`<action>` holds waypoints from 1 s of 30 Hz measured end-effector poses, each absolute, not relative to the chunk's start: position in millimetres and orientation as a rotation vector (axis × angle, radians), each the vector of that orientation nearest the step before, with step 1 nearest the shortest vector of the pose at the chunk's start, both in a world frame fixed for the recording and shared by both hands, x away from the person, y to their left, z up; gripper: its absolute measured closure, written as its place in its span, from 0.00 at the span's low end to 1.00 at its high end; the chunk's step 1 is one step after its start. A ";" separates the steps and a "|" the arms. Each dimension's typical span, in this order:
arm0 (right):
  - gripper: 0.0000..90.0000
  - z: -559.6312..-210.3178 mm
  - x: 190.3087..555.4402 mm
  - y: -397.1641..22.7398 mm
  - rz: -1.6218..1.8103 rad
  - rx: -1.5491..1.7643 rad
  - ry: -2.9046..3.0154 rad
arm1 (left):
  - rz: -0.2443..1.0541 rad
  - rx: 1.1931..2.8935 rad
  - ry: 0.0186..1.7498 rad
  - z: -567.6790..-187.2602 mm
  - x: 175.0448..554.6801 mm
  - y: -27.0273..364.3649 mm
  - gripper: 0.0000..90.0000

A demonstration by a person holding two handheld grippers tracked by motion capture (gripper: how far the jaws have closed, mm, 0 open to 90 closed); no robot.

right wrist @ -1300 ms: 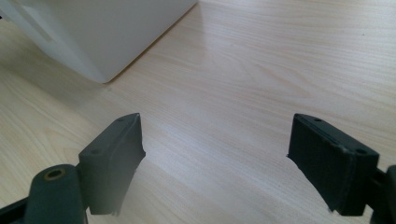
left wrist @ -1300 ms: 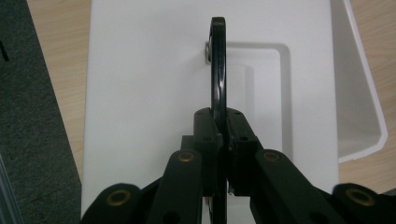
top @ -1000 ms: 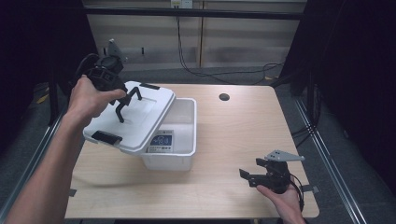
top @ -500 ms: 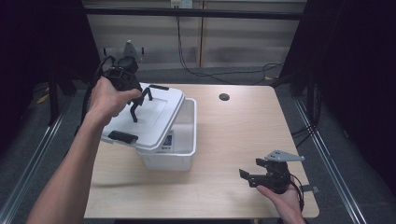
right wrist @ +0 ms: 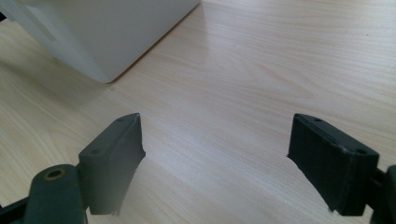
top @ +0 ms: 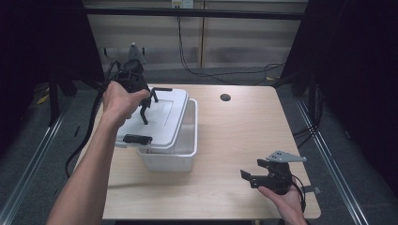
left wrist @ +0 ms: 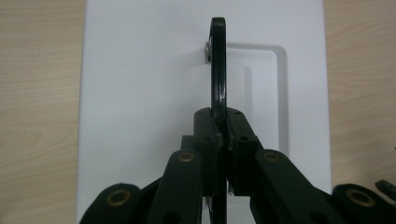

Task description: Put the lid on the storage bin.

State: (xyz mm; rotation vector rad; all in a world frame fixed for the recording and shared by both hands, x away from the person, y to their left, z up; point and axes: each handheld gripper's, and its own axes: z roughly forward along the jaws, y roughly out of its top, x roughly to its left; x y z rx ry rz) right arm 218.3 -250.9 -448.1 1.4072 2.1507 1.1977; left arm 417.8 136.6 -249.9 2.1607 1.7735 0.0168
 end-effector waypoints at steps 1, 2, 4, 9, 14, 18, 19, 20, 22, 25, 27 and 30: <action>0.19 -448.2 218.4 -251.1 1.202 1.406 2.150 | 0.023 2.142 1.778 -250.1 418.3 136.5 0.94; 0.19 -448.3 218.4 -251.2 1.202 1.405 2.149 | 0.024 2.149 1.782 -251.1 419.2 135.5 0.94; 0.19 -448.0 218.1 -251.4 1.203 1.409 2.146 | 0.015 2.132 1.803 -252.7 420.1 134.2 0.94; 0.19 -447.9 218.0 -251.3 1.202 1.411 2.146 | -0.003 2.113 1.822 -255.1 420.4 130.5 0.94; 0.19 -447.6 217.8 -251.7 1.204 1.411 2.144 | -0.003 2.071 1.847 -257.0 420.3 127.7 0.94; 0.19 -447.6 217.9 -251.5 1.203 1.414 2.143 | 0.007 2.034 1.875 -259.8 420.1 127.0 0.94; 0.19 -447.7 217.9 -251.5 1.202 1.413 2.144 | -0.001 2.038 1.877 -261.0 420.1 124.9 0.94; 0.19 -447.6 217.8 -251.5 1.203 1.412 2.144 | -0.012 2.033 1.872 -261.3 420.0 123.7 0.94; 0.19 -447.8 218.1 -251.6 1.203 1.413 2.145 | -0.017 2.021 1.872 -263.3 419.6 120.8 0.94; 0.19 -448.0 218.3 -251.6 1.204 1.412 2.147 | -0.007 2.005 1.890 -266.0 419.6 117.3 0.94; 0.19 -447.9 218.1 -251.6 1.204 1.409 2.148 | 0.003 2.001 1.896 -267.3 419.3 115.4 0.94; 0.19 -448.0 218.3 -251.7 1.205 1.412 2.148 | 0.020 1.976 1.906 -269.4 418.1 113.2 0.94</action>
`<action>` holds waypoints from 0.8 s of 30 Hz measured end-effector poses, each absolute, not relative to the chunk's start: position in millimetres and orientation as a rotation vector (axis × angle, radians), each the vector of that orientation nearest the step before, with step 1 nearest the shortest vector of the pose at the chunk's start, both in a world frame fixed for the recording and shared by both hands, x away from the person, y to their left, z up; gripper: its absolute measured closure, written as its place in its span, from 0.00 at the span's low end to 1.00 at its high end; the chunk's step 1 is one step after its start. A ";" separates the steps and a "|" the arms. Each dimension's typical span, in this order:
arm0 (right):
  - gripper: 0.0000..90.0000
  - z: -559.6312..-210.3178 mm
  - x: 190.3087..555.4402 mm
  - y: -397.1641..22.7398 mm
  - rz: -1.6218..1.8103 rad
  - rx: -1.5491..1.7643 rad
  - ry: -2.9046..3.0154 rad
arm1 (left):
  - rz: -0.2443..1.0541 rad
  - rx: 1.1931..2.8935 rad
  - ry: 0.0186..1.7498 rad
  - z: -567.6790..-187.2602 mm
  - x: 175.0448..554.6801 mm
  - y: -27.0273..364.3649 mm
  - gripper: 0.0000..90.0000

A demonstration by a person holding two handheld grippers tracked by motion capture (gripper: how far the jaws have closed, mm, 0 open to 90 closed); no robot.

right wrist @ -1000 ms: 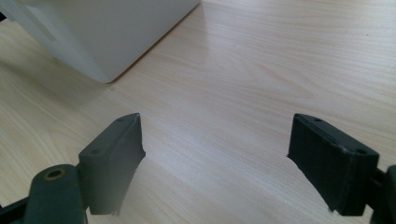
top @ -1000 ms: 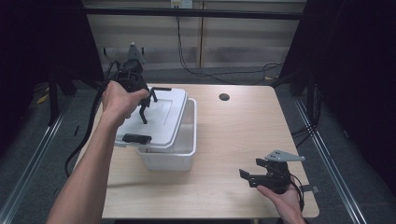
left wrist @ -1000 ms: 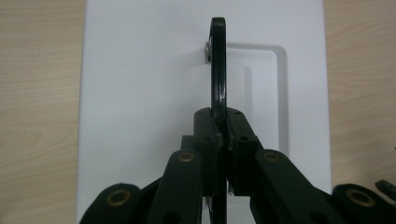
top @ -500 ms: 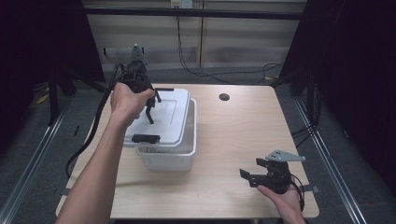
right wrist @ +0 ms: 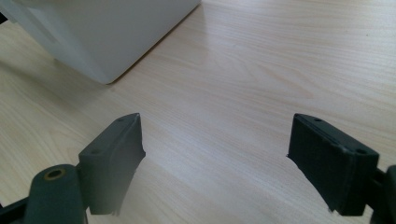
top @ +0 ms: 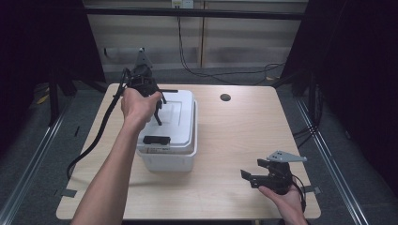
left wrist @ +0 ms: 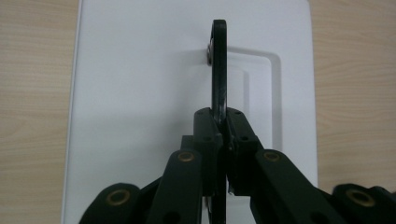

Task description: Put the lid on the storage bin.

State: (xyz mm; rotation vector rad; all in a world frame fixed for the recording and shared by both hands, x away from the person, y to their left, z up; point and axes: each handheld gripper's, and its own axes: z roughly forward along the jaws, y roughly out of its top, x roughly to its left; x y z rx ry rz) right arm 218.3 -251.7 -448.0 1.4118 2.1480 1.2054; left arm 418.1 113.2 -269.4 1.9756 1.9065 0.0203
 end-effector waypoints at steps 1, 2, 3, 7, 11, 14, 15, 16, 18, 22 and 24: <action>0.19 -448.0 218.3 -251.7 1.206 1.412 2.148 | 0.020 1.986 1.916 -271.0 418.0 111.2 0.94; 0.19 -448.1 218.4 -251.6 1.206 1.408 2.149 | 0.021 1.984 1.918 -273.0 418.0 109.7 0.94; 0.19 -448.1 218.4 -251.6 1.205 1.408 2.150 | 0.025 1.971 1.916 -274.4 417.8 109.1 0.94; 0.19 -448.2 218.4 -251.4 1.204 1.405 2.153 | 0.005 1.977 1.912 -278.3 417.9 103.8 0.94; 0.19 -448.2 218.4 -251.6 1.206 1.407 2.152 | 0.022 1.985 1.906 -280.3 417.6 102.5 0.94; 0.19 -448.2 218.4 -251.6 1.205 1.407 2.152 | 0.021 1.990 1.924 -282.3 417.7 101.5 0.94; 0.19 -448.2 218.4 -251.7 1.201 1.407 2.151 | 0.022 1.989 1.907 -282.9 417.7 103.0 0.94; 0.19 -448.2 218.3 -251.7 1.199 1.413 2.150 | 0.016 1.995 1.909 -283.3 417.7 102.6 0.94; 0.19 -448.4 218.4 -252.2 1.199 1.415 2.147 | 0.021 1.981 1.912 -284.3 417.5 100.9 0.94; 0.19 -448.5 218.5 -252.2 1.199 1.414 2.147 | 0.005 2.000 1.897 -286.1 417.8 99.5 0.94; 0.19 -448.6 218.7 -252.2 1.198 1.414 2.147 | 0.006 2.004 1.905 -287.7 417.9 97.5 0.94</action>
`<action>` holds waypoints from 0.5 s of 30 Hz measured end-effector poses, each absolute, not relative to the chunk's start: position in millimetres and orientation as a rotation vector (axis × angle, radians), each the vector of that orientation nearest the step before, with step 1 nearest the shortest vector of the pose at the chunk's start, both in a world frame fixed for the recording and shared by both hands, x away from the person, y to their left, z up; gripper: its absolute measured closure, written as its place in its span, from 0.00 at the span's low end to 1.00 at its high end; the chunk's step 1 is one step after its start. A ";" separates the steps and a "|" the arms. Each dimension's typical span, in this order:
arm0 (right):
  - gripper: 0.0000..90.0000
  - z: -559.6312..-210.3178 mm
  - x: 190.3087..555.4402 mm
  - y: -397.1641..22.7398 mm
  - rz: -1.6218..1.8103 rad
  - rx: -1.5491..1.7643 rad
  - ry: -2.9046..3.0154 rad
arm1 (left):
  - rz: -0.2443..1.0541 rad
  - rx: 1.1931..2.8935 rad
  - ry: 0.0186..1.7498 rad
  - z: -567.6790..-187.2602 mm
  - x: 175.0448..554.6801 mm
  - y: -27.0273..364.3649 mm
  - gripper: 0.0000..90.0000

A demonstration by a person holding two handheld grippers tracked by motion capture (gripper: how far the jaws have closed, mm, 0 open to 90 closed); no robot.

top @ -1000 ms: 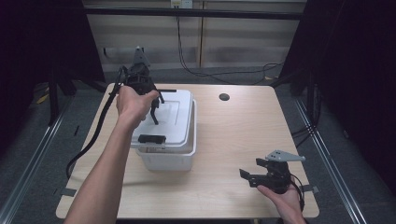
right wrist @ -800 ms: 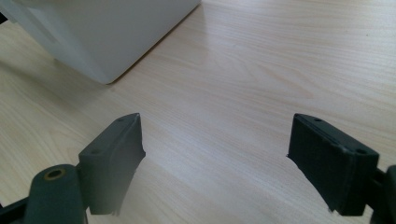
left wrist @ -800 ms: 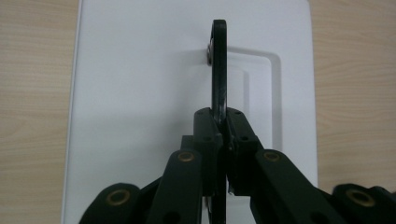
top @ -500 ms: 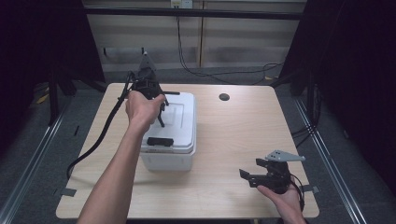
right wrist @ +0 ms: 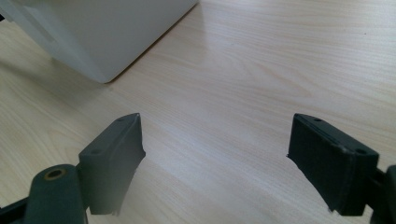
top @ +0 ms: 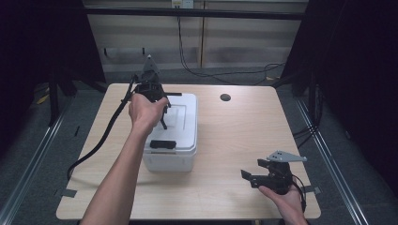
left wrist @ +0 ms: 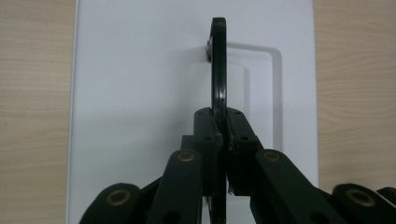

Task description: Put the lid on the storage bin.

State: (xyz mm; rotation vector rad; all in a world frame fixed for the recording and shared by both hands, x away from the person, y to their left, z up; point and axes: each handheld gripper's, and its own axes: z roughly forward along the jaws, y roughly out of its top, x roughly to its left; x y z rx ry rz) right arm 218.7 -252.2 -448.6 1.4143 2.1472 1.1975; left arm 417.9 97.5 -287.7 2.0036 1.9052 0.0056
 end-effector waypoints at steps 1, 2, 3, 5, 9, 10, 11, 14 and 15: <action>0.19 -448.5 218.6 -252.2 1.197 1.415 2.147 | -0.002 2.012 1.899 -287.7 417.9 97.9 0.94; 0.19 -448.6 218.6 -252.2 1.197 1.415 2.147 | 0.005 2.008 1.906 -288.6 417.8 96.9 0.94; 0.19 -448.5 218.6 -252.2 1.197 1.416 2.147 | 0.000 2.011 1.905 -289.4 417.4 96.5 0.94; 0.19 -448.6 218.6 -252.2 1.197 1.415 2.148 | -0.004 2.010 1.914 -290.5 417.1 95.1 0.94; 0.19 -448.6 218.6 -252.1 1.198 1.414 2.149 | 0.000 2.015 1.921 -294.3 416.7 92.3 0.94; 0.19 -448.6 218.6 -252.2 1.196 1.416 2.148 | 0.007 2.026 1.912 -295.1 416.9 92.6 0.94; 0.19 -448.7 218.7 -252.2 1.195 1.416 2.147 | 0.000 2.032 1.915 -295.9 417.0 92.3 0.94; 0.19 -448.7 218.7 -252.1 1.197 1.413 2.149 | -0.008 2.026 1.925 -298.2 417.4 92.5 0.94; 0.19 -448.8 218.9 -252.1 1.195 1.414 2.149 | -0.006 2.030 1.921 -298.6 417.4 92.7 0.94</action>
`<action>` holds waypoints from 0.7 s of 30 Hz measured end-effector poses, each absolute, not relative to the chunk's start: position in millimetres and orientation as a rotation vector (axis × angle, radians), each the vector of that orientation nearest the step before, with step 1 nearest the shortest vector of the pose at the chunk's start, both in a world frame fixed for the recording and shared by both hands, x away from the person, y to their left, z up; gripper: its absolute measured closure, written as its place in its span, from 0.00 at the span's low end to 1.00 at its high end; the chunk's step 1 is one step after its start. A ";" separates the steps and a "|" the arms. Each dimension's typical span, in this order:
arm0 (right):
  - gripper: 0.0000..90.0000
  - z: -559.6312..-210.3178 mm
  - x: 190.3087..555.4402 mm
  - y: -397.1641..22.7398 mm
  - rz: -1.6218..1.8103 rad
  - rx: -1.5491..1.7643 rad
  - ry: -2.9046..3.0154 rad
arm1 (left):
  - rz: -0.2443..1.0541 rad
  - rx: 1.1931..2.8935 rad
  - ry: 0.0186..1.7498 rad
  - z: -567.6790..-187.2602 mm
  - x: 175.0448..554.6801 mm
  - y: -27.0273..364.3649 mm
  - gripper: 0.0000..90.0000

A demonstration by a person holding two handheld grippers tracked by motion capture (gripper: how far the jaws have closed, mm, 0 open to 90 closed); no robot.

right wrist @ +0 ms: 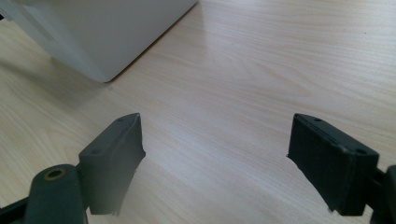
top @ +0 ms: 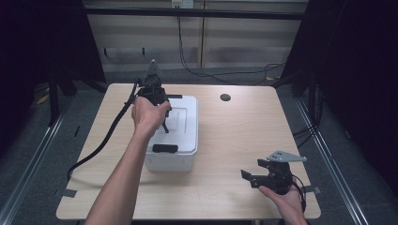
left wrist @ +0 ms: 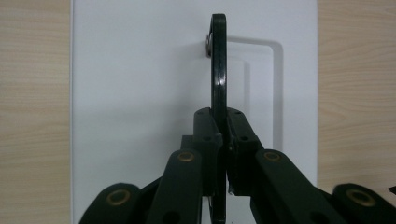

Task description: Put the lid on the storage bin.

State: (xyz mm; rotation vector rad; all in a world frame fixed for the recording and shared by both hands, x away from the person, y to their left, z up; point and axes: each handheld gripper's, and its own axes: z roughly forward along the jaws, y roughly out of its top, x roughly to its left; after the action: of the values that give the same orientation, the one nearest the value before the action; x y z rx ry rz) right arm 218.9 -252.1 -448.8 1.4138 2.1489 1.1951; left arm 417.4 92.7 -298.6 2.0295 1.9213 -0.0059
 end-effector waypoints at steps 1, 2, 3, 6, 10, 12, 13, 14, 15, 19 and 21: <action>0.19 -448.8 218.9 -252.1 1.195 1.414 2.149 | -0.009 2.041 1.920 -298.6 417.5 92.5 0.94; 0.19 -448.8 219.0 -252.2 1.195 1.414 2.149 | -0.013 2.038 1.924 -299.2 417.5 92.1 0.94; 0.19 -448.8 218.9 -252.1 1.195 1.414 2.149 | -0.015 2.040 1.925 -299.6 417.7 91.9 0.94; 0.19 -448.7 218.7 -252.2 1.196 1.413 2.149 | -0.014 2.047 1.917 -301.1 417.8 91.6 0.94; 0.19 -448.6 218.5 -252.2 1.196 1.415 2.148 | -0.014 2.041 1.923 -301.2 418.3 91.6 0.94; 0.19 -448.6 218.6 -252.1 1.195 1.415 2.149 | -0.019 2.044 1.920 -301.3 418.8 92.4 0.94; 0.19 -448.6 218.4 -252.1 1.195 1.414 2.148 | -0.021 2.045 1.917 -301.5 419.2 92.8 0.94; 0.19 -448.6 218.3 -252.1 1.195 1.414 2.148 | -0.019 2.039 1.920 -301.8 419.3 92.9 0.94; 0.19 -448.5 218.2 -252.1 1.195 1.414 2.148 | -0.017 2.041 1.918 -302.1 419.5 93.0 0.94; 0.19 -448.4 218.0 -252.0 1.194 1.414 2.148 | -0.027 2.061 1.903 -303.1 420.0 93.4 0.94; 0.19 -448.5 218.1 -251.9 1.192 1.413 2.149 | -0.030 2.058 1.899 -303.6 420.5 93.9 0.93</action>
State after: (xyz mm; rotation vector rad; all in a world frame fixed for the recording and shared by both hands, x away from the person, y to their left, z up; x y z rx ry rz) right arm 218.1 -251.9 -448.5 1.4133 2.1495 1.1916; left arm 420.5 93.9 -303.6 2.0579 1.8990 -0.0302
